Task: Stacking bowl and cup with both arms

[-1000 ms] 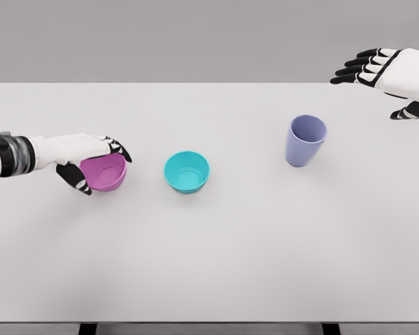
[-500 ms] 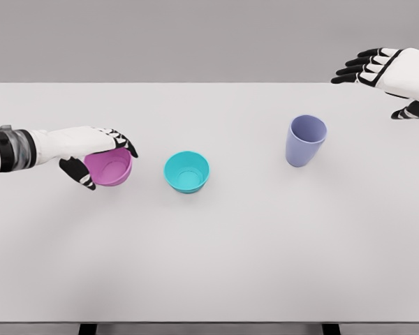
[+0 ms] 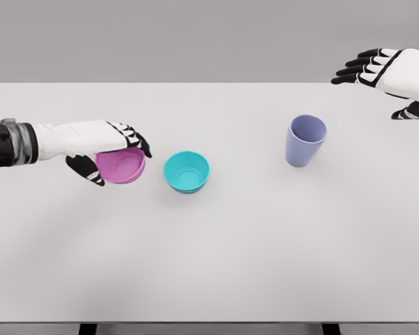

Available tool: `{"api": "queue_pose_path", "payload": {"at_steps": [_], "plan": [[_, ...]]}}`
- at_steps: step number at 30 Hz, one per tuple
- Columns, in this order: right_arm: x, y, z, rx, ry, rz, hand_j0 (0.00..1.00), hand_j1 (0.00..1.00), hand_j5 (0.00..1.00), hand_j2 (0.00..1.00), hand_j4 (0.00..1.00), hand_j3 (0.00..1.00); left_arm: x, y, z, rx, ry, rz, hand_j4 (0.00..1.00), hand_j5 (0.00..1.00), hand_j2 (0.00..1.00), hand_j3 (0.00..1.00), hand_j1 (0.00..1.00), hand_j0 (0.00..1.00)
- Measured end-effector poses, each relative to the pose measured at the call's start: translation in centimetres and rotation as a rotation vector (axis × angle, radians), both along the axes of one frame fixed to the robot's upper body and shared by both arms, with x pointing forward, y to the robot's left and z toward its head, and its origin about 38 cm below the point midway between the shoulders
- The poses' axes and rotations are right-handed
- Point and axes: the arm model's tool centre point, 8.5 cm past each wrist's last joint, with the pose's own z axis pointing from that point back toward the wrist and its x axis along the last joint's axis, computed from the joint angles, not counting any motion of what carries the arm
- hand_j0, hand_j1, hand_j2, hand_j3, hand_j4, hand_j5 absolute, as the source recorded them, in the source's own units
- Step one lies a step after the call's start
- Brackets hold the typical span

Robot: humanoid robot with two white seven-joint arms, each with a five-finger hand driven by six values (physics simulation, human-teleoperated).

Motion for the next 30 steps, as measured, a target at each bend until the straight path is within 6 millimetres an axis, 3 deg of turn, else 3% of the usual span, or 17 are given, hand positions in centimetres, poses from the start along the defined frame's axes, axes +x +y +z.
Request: {"api": "queue_pose_path", "payload": {"at_steps": [30], "plan": [[0.3, -0.7, -0.3, 0.004, 0.012, -0.021, 1.0, 1.0, 1.0, 1.0, 1.0, 1.0, 0.5, -6.5, 0.7, -0.082, -0.033, -0.138, 0.66, 0.66, 0.66, 0.66, 0.66, 0.66]]}}
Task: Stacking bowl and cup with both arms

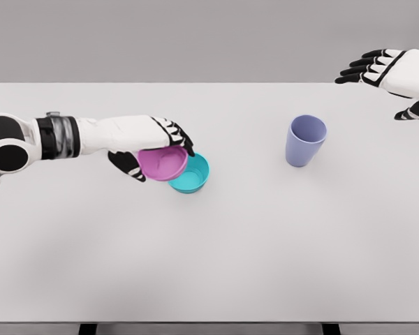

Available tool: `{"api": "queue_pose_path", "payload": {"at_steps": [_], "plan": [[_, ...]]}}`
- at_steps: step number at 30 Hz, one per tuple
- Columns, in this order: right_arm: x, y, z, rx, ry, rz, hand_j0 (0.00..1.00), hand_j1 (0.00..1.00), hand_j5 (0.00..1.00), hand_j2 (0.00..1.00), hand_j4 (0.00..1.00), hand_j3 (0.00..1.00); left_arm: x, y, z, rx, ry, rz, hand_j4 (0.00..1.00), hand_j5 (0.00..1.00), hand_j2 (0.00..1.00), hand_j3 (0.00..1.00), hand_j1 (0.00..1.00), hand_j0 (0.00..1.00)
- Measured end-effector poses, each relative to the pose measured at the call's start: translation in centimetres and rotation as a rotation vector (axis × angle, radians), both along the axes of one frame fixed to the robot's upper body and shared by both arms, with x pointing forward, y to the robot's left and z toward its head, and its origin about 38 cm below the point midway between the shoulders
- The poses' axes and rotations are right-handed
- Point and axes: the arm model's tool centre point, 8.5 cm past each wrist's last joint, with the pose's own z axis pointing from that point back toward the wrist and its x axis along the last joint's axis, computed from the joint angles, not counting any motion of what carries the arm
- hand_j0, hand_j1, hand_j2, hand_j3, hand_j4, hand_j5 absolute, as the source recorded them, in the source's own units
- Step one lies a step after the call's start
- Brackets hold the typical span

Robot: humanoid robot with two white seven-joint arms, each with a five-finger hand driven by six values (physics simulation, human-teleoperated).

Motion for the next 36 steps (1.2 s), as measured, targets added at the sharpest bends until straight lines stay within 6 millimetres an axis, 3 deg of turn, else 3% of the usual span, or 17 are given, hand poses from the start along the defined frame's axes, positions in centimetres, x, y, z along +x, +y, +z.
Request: {"api": "queue_pose_path", "payload": {"at_steps": [9, 16, 19, 23, 29, 32, 34, 36], "plan": [[-0.2, -0.6, -0.2, -0.015, 0.011, -0.013, 1.0, 1.0, 1.0, 1.0, 1.0, 1.0, 0.5, -1.8, -0.2, 0.006, 0.004, -0.028, 0.67, 0.67, 0.67, 0.67, 0.67, 0.67], [-0.6, -1.1, -0.2, -0.034, 0.016, -0.021, 1.0, 1.0, 1.0, 1.0, 1.0, 1.0, 1.3, -2.9, -1.4, 0.008, 0.041, -0.01, 0.67, 0.67, 0.67, 0.67, 0.67, 0.67], [-1.9, -1.4, -3.2, -0.073, 0.102, -0.017, 1.0, 1.0, 1.0, 1.0, 1.0, 1.0, 1.6, -3.2, -1.5, 0.008, 0.045, -0.006, 0.67, 0.67, 0.67, 0.67, 0.67, 0.67], [-2.3, -0.6, -0.3, -0.115, 0.031, 0.012, 1.0, 1.0, 1.0, 1.0, 1.0, 1.0, 1.9, -3.5, -2.0, 0.015, 0.055, -0.004, 0.67, 0.67, 0.67, 0.67, 0.67, 0.67], [-2.8, 1.0, 1.0, -0.134, -0.013, 0.063, 1.0, 1.0, 1.0, 1.0, 1.0, 1.0, 2.2, -3.7, -2.7, 0.021, 0.072, 0.001, 0.68, 0.68, 0.68, 0.68, 0.68, 0.68], [-2.0, 2.0, 2.5, -0.141, -0.059, 0.079, 1.0, 1.0, 1.0, 1.0, 1.0, 1.0, 2.4, -3.7, -3.0, 0.024, 0.08, 0.007, 0.68, 0.68, 0.68, 0.68, 0.68, 0.68], [-0.9, 2.6, 2.2, -0.147, -0.055, 0.084, 1.0, 1.0, 1.0, 1.0, 1.0, 1.0, 2.5, -3.7, -3.2, 0.025, 0.083, 0.01, 0.68, 0.68, 0.68, 0.68, 0.68, 0.68], [-0.3, 3.0, 0.5, -0.154, -0.011, 0.089, 1.0, 1.0, 1.0, 1.0, 1.0, 1.0, 2.5, -3.7, -3.3, 0.026, 0.085, 0.012, 0.68, 0.68, 0.68, 0.68, 0.68, 0.68]]}}
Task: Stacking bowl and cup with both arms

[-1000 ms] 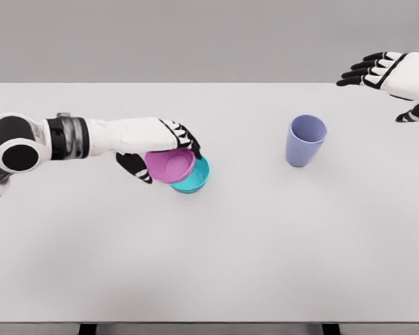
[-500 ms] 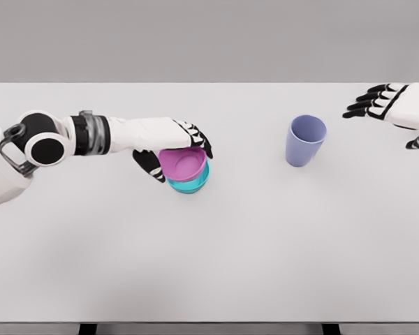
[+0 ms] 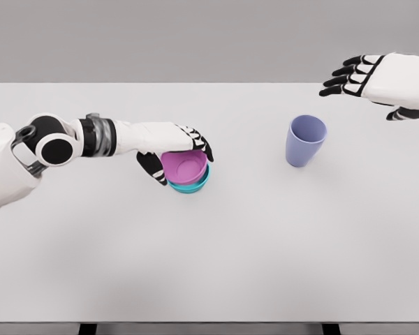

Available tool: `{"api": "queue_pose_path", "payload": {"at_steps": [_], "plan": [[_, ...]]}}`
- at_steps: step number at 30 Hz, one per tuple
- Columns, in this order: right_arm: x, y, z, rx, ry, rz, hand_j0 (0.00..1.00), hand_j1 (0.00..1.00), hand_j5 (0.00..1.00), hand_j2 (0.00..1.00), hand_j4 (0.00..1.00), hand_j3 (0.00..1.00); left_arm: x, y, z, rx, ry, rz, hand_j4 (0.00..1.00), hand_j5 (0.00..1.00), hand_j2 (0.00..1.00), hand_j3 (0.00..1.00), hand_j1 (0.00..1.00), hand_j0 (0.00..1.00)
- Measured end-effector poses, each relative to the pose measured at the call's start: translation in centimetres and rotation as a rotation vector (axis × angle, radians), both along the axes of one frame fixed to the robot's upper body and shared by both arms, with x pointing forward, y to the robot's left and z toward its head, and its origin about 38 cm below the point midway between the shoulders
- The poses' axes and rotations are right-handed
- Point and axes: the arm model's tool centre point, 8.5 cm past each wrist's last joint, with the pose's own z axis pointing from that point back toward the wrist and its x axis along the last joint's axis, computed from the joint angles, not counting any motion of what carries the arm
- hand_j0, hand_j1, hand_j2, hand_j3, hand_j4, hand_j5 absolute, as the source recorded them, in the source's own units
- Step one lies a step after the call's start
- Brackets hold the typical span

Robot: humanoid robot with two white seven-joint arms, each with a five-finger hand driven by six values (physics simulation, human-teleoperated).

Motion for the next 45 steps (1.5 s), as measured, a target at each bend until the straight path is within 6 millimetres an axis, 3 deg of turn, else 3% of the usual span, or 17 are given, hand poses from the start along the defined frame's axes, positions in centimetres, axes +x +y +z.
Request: {"api": "queue_pose_path", "payload": {"at_steps": [2, 5, 10, 14, 16, 18, 20, 31, 45], "plan": [[0.4, 0.3, -0.6, -0.005, 0.015, 0.004, 1.0, 1.0, 1.0, 1.0, 1.0, 1.0, 0.1, 0.0, -0.2, 0.001, 0.004, 0.002, 0.68, 0.68, 0.68, 0.68, 0.68, 0.68], [1.6, 1.5, 0.2, -0.007, 0.001, 0.021, 1.0, 1.0, 1.0, 1.0, 1.0, 1.0, 0.2, 0.1, -0.4, 0.002, 0.009, 0.009, 0.69, 0.69, 0.69, 0.69, 0.69, 0.69], [3.1, 2.8, -3.0, -0.026, 0.084, 0.033, 1.0, 1.0, 1.0, 1.0, 1.0, 1.0, 0.4, 0.2, -0.6, 0.006, 0.014, 0.015, 0.7, 0.7, 0.7, 0.7, 0.7, 0.7], [3.6, 3.0, -4.4, -0.048, 0.111, 0.027, 1.0, 1.0, 1.0, 1.0, 1.0, 1.0, 0.4, 0.2, -0.9, 0.009, 0.019, 0.018, 0.73, 0.73, 0.73, 0.73, 0.73, 0.73], [3.7, 3.2, -4.7, -0.053, 0.116, 0.027, 1.0, 1.0, 1.0, 1.0, 1.0, 1.0, 0.4, 0.3, -1.0, 0.01, 0.022, 0.02, 0.78, 0.78, 0.78, 0.78, 0.78, 0.78], [3.8, 3.5, -5.1, -0.054, 0.122, 0.034, 1.0, 1.0, 1.0, 1.0, 1.0, 1.0, 0.5, 0.4, -1.0, 0.011, 0.023, 0.023, 0.92, 0.92, 0.92, 0.92, 0.92, 0.92], [3.9, 4.0, -5.3, -0.058, 0.122, 0.042, 1.0, 1.0, 1.0, 1.0, 1.0, 1.0, 0.6, 0.4, -1.0, 0.011, 0.023, 0.025, 0.99, 0.99, 0.99, 0.99, 0.99, 0.99], [4.6, 4.5, -5.2, -0.063, 0.113, 0.042, 1.0, 1.0, 1.0, 1.0, 1.0, 1.0, 0.6, 0.4, -0.9, 0.008, 0.02, 0.016, 1.0, 1.0, 1.0, 1.0, 1.0, 1.0], [5.5, 5.1, -7.1, -0.082, 0.152, 0.034, 1.0, 1.0, 1.0, 1.0, 1.0, 1.0, 0.9, 0.7, 0.1, 0.005, -0.001, 0.02, 1.0, 1.0, 1.0, 1.0, 1.0, 1.0]]}}
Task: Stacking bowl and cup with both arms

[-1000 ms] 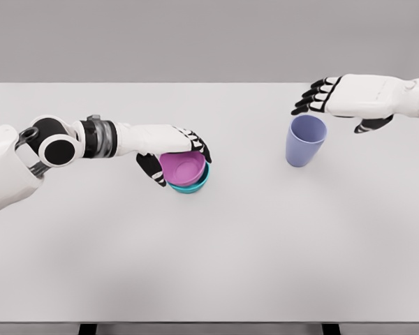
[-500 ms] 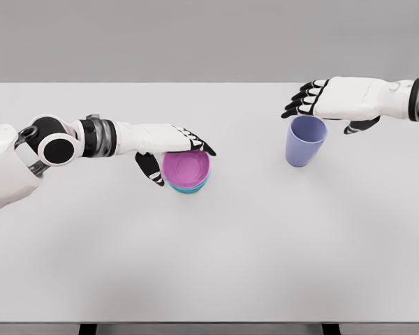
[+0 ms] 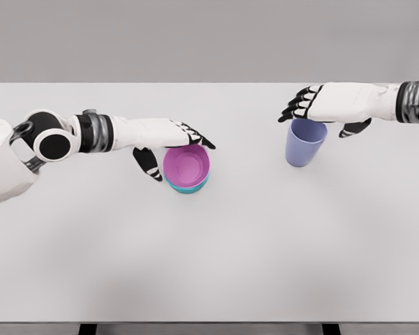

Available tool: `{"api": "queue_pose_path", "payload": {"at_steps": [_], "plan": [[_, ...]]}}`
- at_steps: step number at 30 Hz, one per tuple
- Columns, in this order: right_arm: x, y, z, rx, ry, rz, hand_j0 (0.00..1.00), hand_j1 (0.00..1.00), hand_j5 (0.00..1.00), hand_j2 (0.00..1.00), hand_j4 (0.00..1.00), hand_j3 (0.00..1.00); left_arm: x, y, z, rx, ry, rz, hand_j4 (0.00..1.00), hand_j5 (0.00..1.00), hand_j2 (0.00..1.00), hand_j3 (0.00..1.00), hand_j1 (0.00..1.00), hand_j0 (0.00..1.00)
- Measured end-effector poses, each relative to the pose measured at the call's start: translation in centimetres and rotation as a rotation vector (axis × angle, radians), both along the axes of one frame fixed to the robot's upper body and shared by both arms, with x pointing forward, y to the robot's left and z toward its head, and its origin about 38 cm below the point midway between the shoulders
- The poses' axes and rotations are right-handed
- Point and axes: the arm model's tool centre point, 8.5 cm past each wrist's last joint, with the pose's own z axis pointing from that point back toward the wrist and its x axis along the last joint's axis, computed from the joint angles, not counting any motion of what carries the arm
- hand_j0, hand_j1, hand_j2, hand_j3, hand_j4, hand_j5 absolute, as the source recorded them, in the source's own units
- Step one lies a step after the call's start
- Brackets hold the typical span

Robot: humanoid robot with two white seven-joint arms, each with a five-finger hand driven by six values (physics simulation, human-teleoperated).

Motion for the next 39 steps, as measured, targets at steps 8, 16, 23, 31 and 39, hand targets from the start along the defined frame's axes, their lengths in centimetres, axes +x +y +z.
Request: {"api": "queue_pose_path", "payload": {"at_steps": [8, 16, 23, 31, 39], "plan": [[0.2, 0.3, -0.9, -0.003, 0.02, -0.001, 1.0, 1.0, 1.0, 1.0, 1.0, 1.0, -0.5, 2.5, 3.8, -0.069, -0.087, -0.064, 1.0, 1.0, 1.0, 1.0, 1.0, 1.0], [0.7, 0.5, -1.1, -0.009, 0.021, -0.007, 1.0, 1.0, 1.0, 1.0, 1.0, 1.0, -4.1, 11.4, 4.3, -0.425, 0.09, -0.06, 1.0, 1.0, 1.0, 1.0, 1.0, 1.0], [1.2, 0.8, -1.3, -0.011, 0.025, -0.011, 1.0, 1.0, 1.0, 1.0, 1.0, 1.0, -6.8, 20.3, -1.9, -0.585, 0.212, 0.226, 1.0, 1.0, 1.0, 1.0, 1.0, 1.0], [1.1, 1.3, -2.3, -0.026, 0.049, 0.001, 1.0, 1.0, 1.0, 1.0, 1.0, 1.0, -7.2, 24.5, -0.2, -0.88, 0.052, 0.373, 1.0, 1.0, 1.0, 1.0, 1.0, 1.0], [1.1, 1.3, -2.6, -0.03, 0.054, 0.003, 1.0, 1.0, 1.0, 1.0, 1.0, 1.0, -7.1, 25.4, 0.3, -0.923, 0.014, 0.394, 1.0, 1.0, 1.0, 1.0, 1.0, 1.0]]}}
